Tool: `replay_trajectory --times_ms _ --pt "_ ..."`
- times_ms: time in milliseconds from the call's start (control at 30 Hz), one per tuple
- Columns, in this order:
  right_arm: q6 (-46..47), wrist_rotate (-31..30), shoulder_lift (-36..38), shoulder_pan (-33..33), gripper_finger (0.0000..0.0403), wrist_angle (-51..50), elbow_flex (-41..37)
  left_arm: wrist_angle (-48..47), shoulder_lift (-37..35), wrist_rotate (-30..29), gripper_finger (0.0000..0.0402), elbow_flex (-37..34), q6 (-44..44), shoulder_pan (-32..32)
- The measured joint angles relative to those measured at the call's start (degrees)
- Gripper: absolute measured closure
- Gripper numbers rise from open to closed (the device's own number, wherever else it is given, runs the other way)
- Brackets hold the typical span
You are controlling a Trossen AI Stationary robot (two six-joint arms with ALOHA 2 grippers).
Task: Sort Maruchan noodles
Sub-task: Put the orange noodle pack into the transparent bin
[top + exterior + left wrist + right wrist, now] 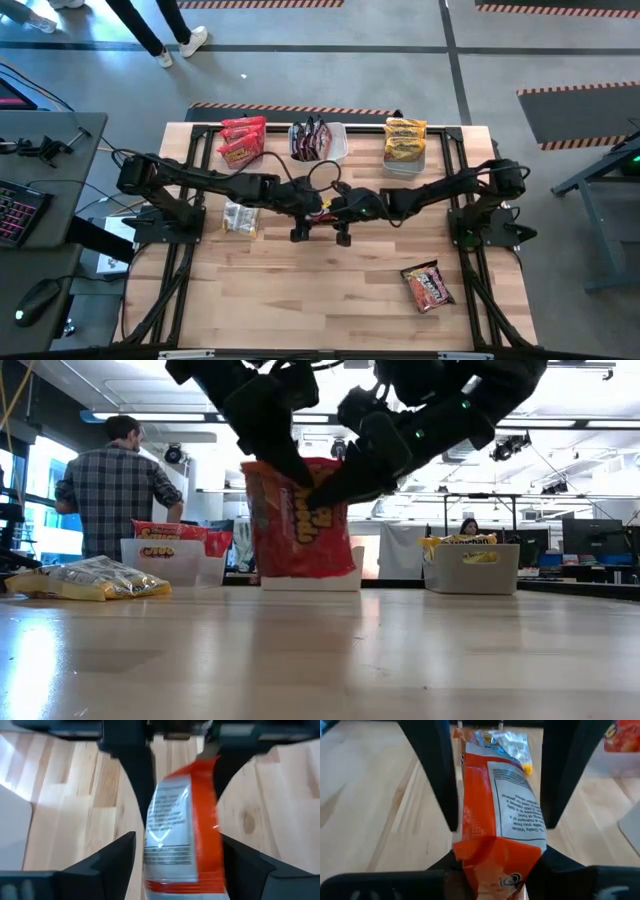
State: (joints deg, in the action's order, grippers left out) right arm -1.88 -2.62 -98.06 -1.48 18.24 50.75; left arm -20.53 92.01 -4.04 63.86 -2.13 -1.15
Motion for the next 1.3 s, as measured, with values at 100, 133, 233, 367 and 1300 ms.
replay_trajectory --times_ms 100,133,233,367,1300 --pt "-0.1 0.2 0.0 0.0 0.0305 0.2 0.3 -1.5 0.0 -0.4 0.0167 0.0 0.0 -0.1" --pt "-0.1 0.2 0.0 0.0 0.0305 0.0 0.4 -2.3 0.0 -0.5 0.0174 0.0 0.0 -0.2" --pt "0.4 -1.0 0.0 0.0 0.0304 0.4 0.6 -3.0 0.0 -0.9 0.0211 0.0 -0.1 -0.4" --pt "-0.1 -2.7 0.2 0.0 0.0288 0.1 0.6 -3.2 -0.1 -1.6 0.0282 0.0 -0.4 -0.5" --pt "12.3 -2.7 19.5 1.5 0.0164 39.1 -30.7 62.9 -17.2 -1.8 0.0321 -32.6 10.7 0.7"
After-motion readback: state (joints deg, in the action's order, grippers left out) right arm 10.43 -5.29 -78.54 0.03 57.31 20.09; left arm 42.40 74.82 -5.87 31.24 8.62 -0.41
